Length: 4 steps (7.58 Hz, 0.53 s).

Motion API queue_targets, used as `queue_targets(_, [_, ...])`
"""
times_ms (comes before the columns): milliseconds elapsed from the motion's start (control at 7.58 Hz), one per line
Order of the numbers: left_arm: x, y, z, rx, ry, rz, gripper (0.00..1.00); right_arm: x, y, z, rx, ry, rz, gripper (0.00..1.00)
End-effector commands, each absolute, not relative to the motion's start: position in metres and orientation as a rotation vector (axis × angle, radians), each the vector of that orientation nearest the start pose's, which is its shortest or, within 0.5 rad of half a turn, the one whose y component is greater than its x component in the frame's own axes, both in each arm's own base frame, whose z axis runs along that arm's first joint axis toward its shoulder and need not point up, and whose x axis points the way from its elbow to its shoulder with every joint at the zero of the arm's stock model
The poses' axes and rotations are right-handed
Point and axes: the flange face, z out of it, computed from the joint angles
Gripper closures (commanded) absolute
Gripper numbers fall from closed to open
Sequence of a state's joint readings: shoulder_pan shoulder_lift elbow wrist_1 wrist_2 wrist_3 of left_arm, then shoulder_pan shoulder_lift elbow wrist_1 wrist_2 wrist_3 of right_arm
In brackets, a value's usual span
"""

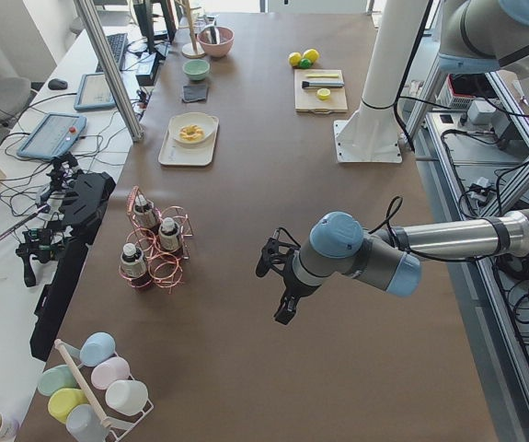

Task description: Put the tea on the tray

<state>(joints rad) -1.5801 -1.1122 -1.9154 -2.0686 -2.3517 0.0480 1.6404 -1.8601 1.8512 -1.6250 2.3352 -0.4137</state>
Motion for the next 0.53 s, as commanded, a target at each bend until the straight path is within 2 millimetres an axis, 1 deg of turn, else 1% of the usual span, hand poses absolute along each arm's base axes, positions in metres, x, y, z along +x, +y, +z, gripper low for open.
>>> queue_targets(0, [-0.035, -0.381, 0.597, 0.373, 0.851, 0.183, 0.03, 0.085, -0.364, 0.632, 0.162, -0.773, -0.326, 0.00])
queue_targets(132, [-0.014, -0.401, 0.577, 0.351, 0.879, 0.131, 0.03, 0.082, -0.365, 0.631, 0.163, -0.779, -0.334, 0.00])
queue_targets(264, [-0.002, -0.417, 0.563, 0.390, 0.870, 0.163, 0.03, 0.078, -0.364, 0.630, 0.167, -0.819, -0.334, 0.00])
queue_targets(396, [0.012, -0.450, 0.535, 0.446, 0.819, 0.141, 0.02, 0.078, -0.361, 0.631, 0.164, -0.826, -0.331, 0.00])
